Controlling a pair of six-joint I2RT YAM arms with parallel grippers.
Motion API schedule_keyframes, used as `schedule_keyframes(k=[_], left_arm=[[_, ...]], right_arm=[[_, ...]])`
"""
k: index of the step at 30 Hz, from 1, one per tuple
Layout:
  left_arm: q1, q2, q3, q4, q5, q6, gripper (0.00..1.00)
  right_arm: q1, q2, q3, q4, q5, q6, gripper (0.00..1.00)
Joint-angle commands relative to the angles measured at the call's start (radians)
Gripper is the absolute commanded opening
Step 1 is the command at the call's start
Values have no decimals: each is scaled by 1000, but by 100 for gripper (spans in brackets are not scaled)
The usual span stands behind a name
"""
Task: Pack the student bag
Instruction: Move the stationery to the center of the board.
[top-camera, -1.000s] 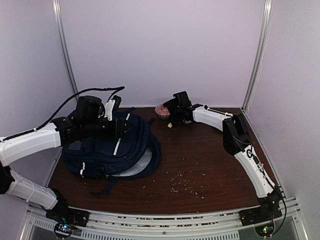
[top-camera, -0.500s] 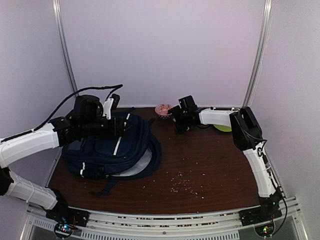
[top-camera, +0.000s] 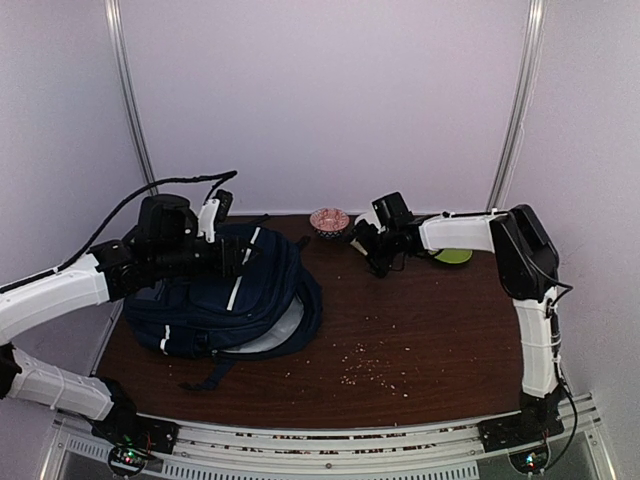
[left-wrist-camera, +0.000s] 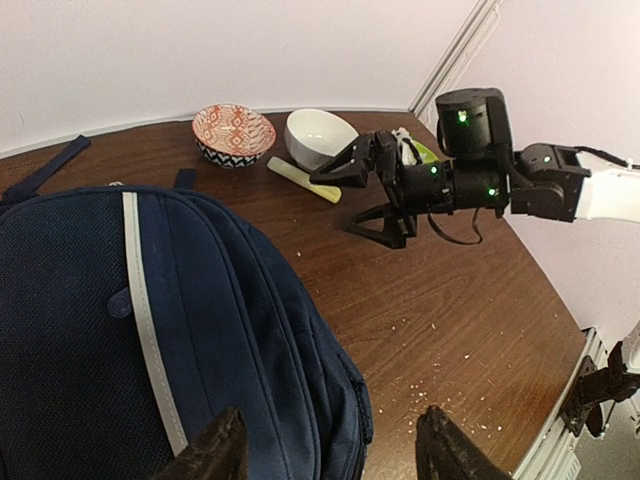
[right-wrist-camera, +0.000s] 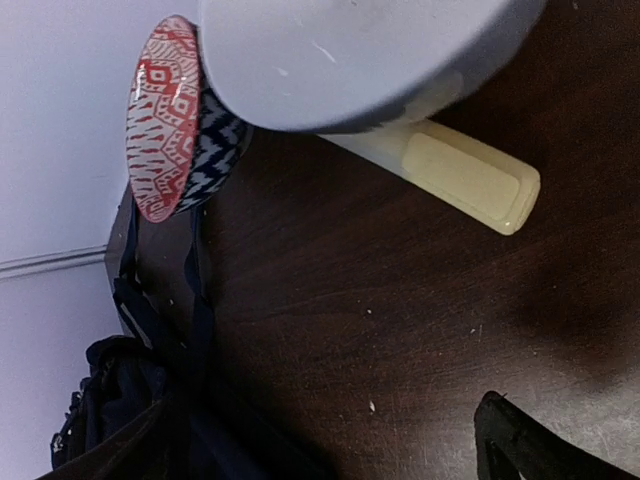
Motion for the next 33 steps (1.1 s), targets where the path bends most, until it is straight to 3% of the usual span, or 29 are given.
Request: schedule_keyframes(k=[1,4,8,13,20,27,33], left_arm=[[-5,-24,-9,28,-17,-3,98],[-5,-24,-13,29,-22,-3,98],[-5,-7,-7,36,-17,-12,98],[-12,-8,0,29,-19,-17,98],[-14,0,0,20,-27,-17,98],[-14,18,13,19,-30,-10,98],[-14,36,27,13,-30,2,98]], right_arm=[[12,-104,145,-340,124,-379,99],[16,-123,156,-436,233,-504,99],[-20,-101,136,-415,214,-542,100],[-74,-49,109,-294,63,-461,99],[-104,-28,30,-44,34,-269,99],[-105,103,201,-101,-7,-233,100],[-107,147,253,-132,-8,-209,99]])
